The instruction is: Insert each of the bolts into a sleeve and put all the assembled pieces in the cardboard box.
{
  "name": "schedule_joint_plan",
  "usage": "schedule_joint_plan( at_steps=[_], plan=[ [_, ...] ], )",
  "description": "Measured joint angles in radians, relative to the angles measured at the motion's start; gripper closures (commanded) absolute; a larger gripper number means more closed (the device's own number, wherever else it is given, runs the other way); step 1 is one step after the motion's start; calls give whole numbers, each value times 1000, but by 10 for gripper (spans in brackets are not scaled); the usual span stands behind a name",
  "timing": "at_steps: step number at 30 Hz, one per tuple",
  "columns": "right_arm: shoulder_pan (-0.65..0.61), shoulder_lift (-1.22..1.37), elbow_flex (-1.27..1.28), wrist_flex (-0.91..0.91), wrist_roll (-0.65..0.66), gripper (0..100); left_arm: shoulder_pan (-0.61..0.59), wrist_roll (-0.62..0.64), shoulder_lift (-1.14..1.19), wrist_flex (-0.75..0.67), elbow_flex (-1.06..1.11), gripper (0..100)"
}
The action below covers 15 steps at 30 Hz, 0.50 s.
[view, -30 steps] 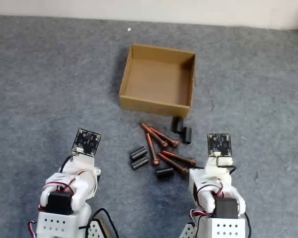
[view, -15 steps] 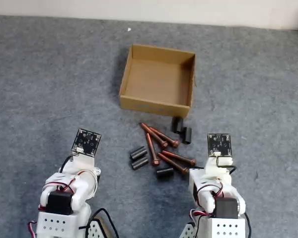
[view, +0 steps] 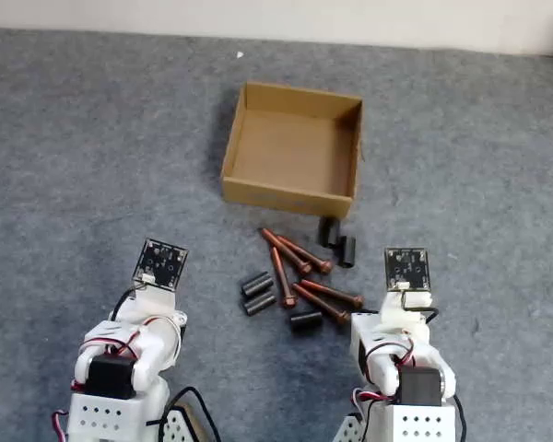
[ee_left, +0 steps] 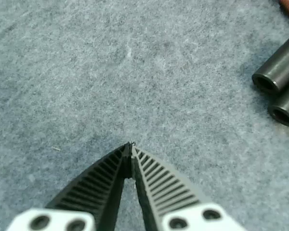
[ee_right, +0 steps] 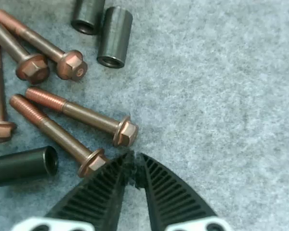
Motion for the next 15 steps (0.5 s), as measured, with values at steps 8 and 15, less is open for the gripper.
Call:
schedule_joint_plan(
  at_steps=[8,15],
  plan=[
    [117,0,0,-58,0,988,0,0,0,0,0,993],
    [101,0,-69,-118,103,965,0,0,0,0,0,993]
  ],
)
